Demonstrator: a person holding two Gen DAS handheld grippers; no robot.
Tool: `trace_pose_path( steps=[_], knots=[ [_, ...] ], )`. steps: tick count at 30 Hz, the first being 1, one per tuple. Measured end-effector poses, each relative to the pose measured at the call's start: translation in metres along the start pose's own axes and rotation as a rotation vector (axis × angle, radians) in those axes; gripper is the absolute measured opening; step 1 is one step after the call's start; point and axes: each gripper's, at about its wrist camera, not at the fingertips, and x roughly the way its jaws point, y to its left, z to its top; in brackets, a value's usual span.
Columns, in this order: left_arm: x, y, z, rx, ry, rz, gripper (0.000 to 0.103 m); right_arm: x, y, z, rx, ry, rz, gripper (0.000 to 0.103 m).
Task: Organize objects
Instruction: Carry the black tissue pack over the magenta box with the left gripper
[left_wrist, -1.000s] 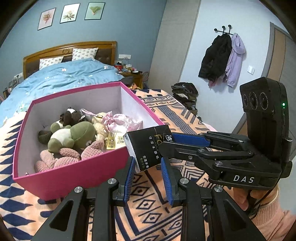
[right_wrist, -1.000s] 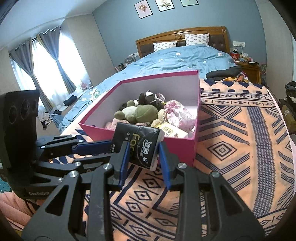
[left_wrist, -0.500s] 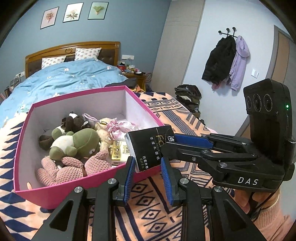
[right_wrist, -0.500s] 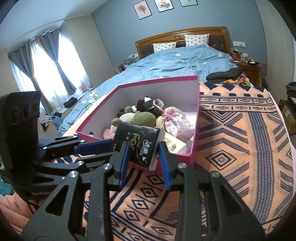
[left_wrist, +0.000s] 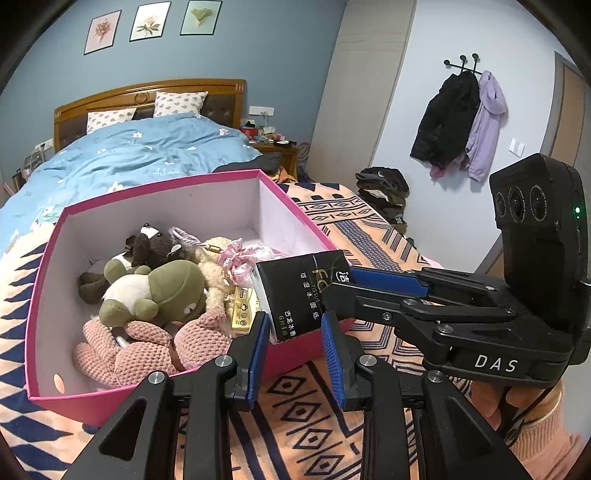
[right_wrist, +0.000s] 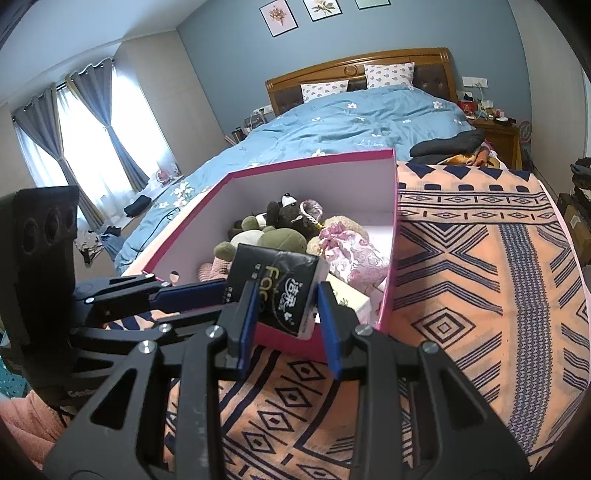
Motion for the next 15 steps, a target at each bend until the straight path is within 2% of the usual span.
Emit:
trace_pose_path(
  steps=[15],
  knots=[
    [0.018,0.006,0.008,-0.018,0.032,-0.012,0.029,0.012,-0.012,0.006,0.027,0.012,-0.018,0.035]
  ],
)
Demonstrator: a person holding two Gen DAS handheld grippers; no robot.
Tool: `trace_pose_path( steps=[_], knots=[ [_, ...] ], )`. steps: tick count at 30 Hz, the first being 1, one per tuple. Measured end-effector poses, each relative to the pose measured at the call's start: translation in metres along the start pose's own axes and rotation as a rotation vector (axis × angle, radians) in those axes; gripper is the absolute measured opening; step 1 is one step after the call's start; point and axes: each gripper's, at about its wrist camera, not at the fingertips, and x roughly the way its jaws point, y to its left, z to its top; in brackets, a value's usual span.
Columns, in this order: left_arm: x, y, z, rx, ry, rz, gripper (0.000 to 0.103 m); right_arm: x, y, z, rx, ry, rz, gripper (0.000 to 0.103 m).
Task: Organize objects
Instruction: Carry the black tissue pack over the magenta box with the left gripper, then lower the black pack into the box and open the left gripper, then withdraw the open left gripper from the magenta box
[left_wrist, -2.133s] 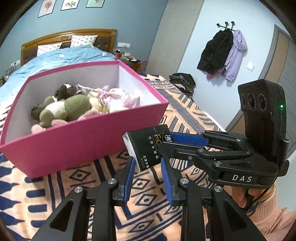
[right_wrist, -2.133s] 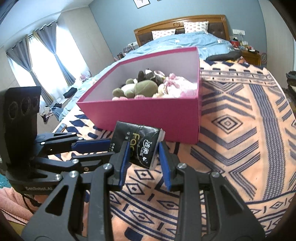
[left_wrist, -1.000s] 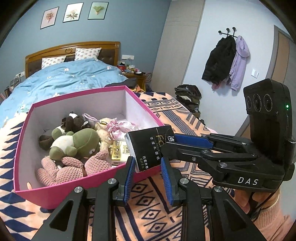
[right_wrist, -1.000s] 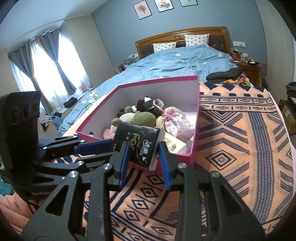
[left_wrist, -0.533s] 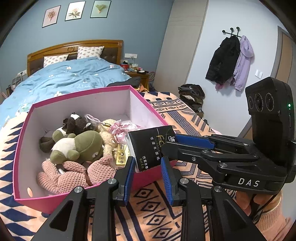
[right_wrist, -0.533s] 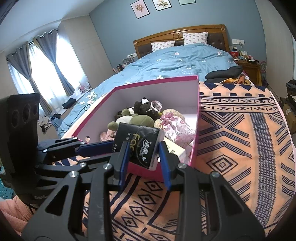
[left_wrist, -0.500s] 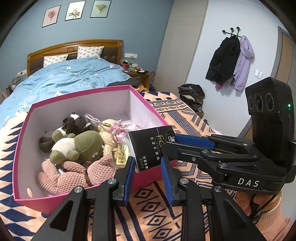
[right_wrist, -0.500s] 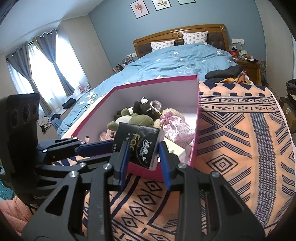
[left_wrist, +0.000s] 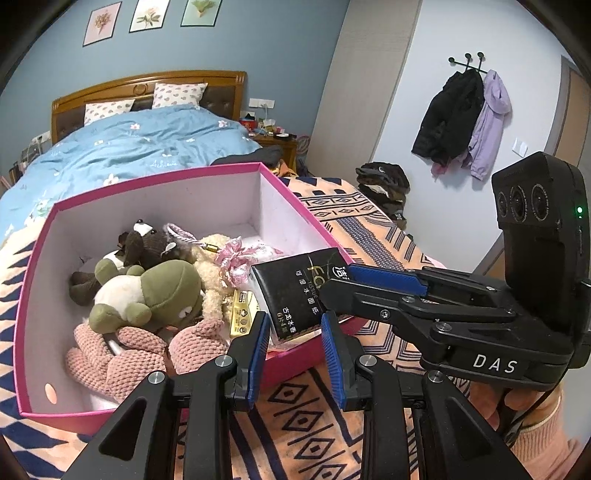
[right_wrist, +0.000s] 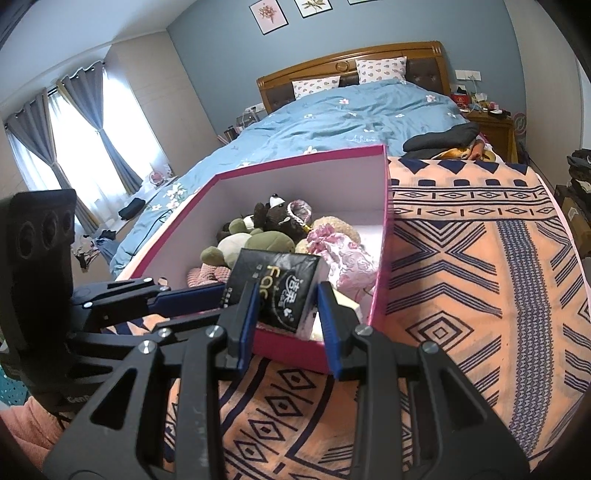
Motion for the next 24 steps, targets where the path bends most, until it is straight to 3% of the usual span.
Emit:
trace_pose_path(
  steps=[16,19,24],
  knots=[
    [0.015,0.014,0.002,-0.035,0.029,0.004,0.030,0.020,-0.005,0.001,0.014,0.046,-0.037,0.035],
    [0.012,0.016,0.000,-0.035,0.020,0.034,0.041,0.020,-0.005,0.001,0.019,0.044,-0.058,0.037],
    [-0.007,0.013,-0.010,-0.002,-0.040,0.099,0.073,0.012,-0.003,-0.003,0.021,0.028,-0.062,0.043]
  ],
)
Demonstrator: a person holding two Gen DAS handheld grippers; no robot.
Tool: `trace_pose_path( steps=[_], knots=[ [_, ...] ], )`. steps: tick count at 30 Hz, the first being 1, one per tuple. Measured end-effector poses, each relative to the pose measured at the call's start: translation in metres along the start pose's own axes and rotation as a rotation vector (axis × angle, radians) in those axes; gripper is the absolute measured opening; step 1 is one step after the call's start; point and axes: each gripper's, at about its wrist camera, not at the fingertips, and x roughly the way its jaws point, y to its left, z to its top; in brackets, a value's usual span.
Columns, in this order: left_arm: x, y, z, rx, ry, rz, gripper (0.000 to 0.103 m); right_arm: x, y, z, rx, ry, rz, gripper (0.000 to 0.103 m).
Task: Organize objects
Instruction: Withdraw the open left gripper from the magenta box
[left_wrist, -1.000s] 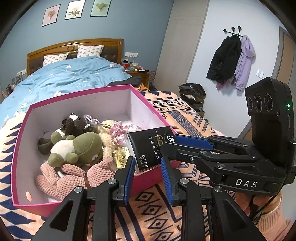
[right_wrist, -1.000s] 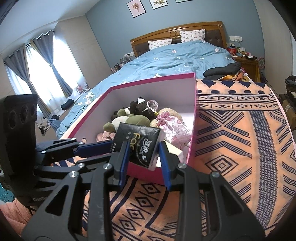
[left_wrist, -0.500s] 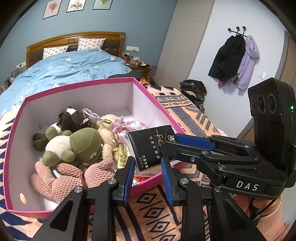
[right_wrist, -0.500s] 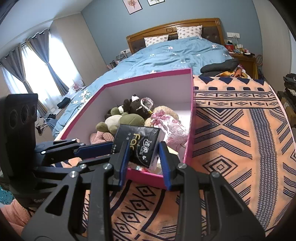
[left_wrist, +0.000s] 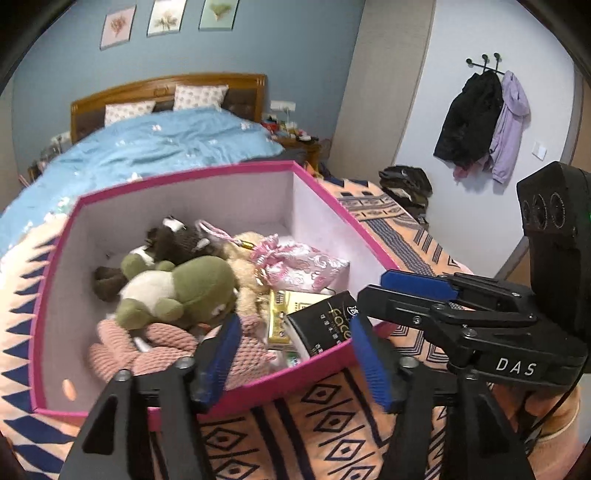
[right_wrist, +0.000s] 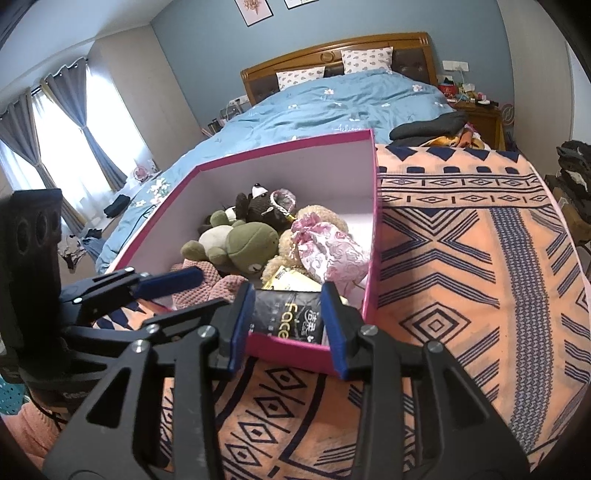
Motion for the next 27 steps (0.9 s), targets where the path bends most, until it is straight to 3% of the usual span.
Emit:
trace_pose_path(
  steps=[2,5,7,9,12,20,27],
  knots=[
    [-0.014,-0.001,-0.006,0.010,-0.040,0.020,0.089,-0.006,0.004,-0.003,-0.011,-0.016,-0.002,0.050],
    [-0.038,0.000,-0.017,0.014,-0.102,0.045,0.102,-0.020,0.012,-0.011,-0.035,-0.056,-0.010,0.065],
    [-0.053,0.003,-0.026,0.011,-0.134,0.071,0.103,-0.031,0.020,-0.020,-0.057,-0.079,-0.010,0.073],
    [-0.065,0.008,-0.039,-0.001,-0.151,0.101,0.103,-0.038,0.026,-0.029,-0.070,-0.100,-0.021,0.088],
    [-0.074,0.015,-0.056,-0.022,-0.159,0.164,0.103,-0.045,0.037,-0.047,-0.102,-0.129,-0.078,0.102],
    [-0.079,0.030,-0.091,-0.071,-0.115,0.282,0.103,-0.039,0.054,-0.089,-0.115,-0.127,-0.149,0.103],
    [-0.088,0.033,-0.110,-0.097,-0.148,0.335,0.103,-0.033,0.066,-0.110,-0.129,-0.112,-0.158,0.103]
  ],
)
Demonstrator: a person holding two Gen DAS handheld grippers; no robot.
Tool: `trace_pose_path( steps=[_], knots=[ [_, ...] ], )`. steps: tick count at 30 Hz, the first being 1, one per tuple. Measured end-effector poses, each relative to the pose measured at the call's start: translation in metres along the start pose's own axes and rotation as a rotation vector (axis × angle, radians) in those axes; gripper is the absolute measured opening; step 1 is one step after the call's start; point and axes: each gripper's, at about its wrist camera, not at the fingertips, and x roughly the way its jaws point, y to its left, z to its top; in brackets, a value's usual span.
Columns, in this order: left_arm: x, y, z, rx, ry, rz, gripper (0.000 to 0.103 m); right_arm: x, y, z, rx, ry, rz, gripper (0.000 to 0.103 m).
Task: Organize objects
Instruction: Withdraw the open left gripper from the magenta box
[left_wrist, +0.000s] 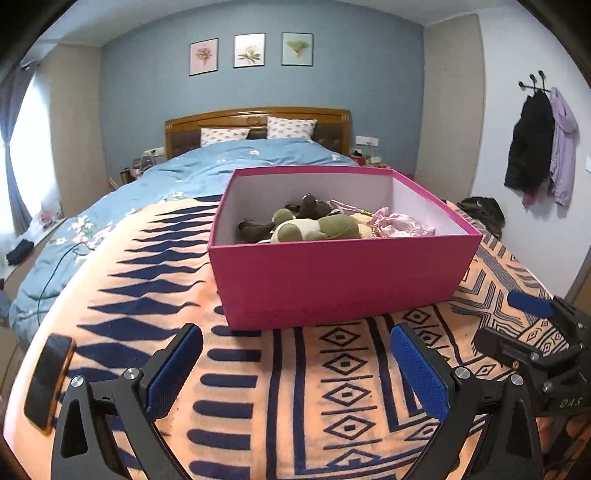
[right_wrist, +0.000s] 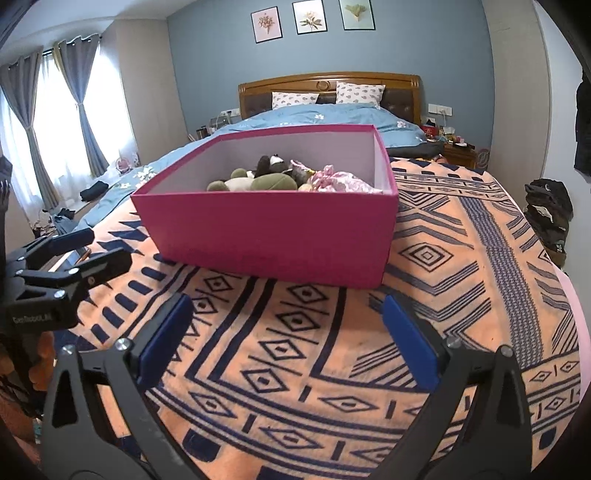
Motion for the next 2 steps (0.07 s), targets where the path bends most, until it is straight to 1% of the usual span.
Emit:
trace_pose_path(
  steps=[2],
  knots=[
    [0.0002,-0.0029,-0.0048,0.015,0.004,0.013,0.103,0.0010,0.0021,-0.0025,0.002,0.003,0.004,0.103]
  ],
)
